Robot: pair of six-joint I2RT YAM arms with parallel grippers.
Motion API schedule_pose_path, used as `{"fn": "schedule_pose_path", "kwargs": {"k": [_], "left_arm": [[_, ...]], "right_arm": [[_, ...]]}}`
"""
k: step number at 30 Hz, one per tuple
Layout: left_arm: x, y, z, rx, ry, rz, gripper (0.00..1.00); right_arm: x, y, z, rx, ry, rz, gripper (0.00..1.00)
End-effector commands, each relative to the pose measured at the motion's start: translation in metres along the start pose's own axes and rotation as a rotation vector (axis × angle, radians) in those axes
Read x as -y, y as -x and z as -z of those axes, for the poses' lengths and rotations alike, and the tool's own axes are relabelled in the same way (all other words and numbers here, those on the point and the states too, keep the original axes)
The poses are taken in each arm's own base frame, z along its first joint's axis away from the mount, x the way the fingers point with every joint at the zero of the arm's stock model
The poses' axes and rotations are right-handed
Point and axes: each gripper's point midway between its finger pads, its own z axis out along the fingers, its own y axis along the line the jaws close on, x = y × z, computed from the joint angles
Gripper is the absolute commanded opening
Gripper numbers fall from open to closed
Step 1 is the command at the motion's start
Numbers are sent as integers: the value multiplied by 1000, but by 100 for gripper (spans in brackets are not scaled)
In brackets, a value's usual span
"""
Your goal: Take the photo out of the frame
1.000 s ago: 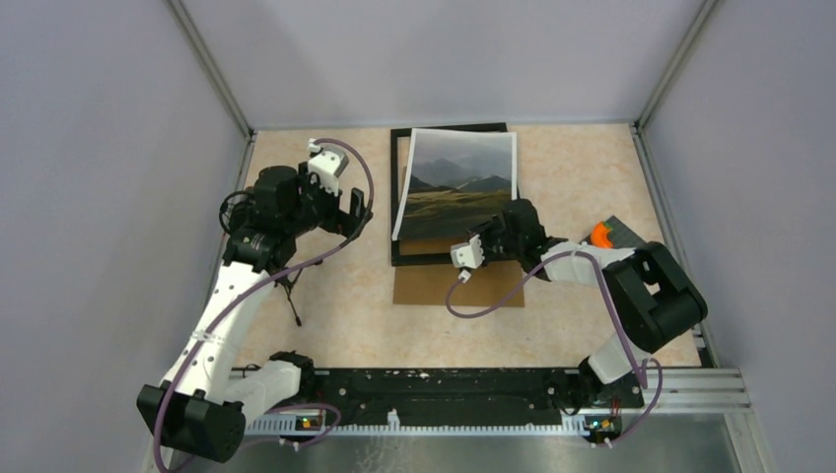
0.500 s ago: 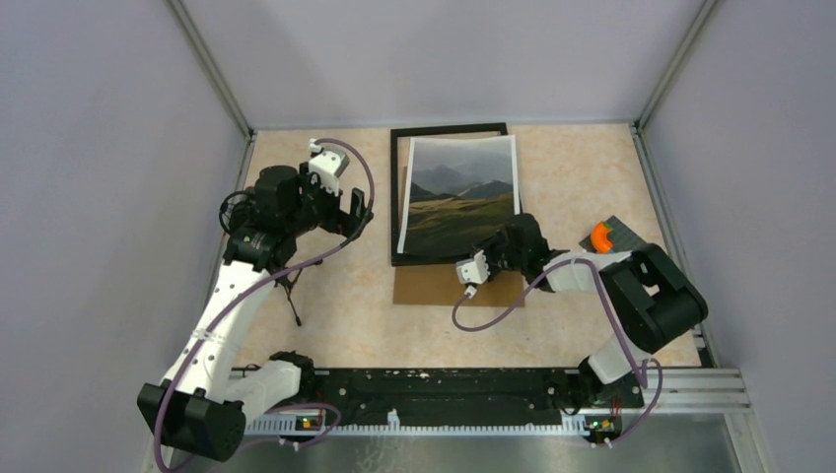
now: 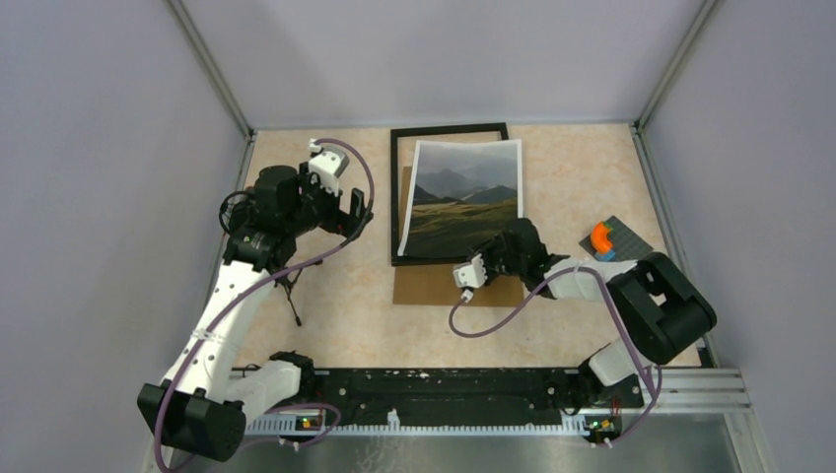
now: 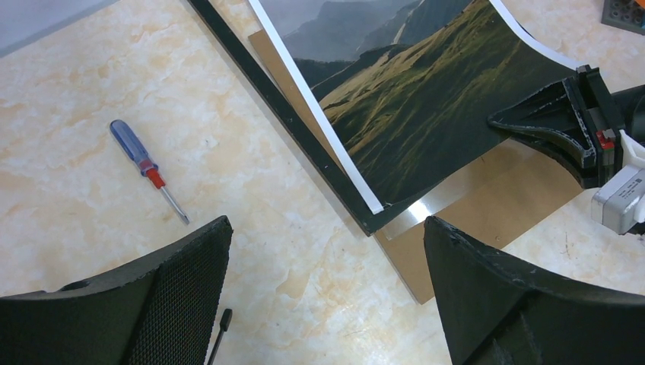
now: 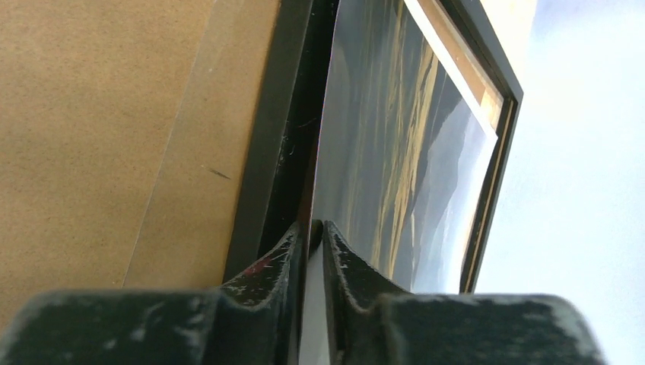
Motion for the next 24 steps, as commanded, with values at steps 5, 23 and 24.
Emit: {"fn": "schedule_pose_path", "kwargs": {"k": [5,23,24], "left_arm": [[-3,14,3,41,9,-36,99],[4,13,-18,-76,-109,-35,99],[5,15,-18,-75,-112,-40,99]], "right_arm": [[44,-2,7,-28,-96,-13,47],[36,92,84,71,155,-338,80],[47,96,90,78,128,-377,80]]}}
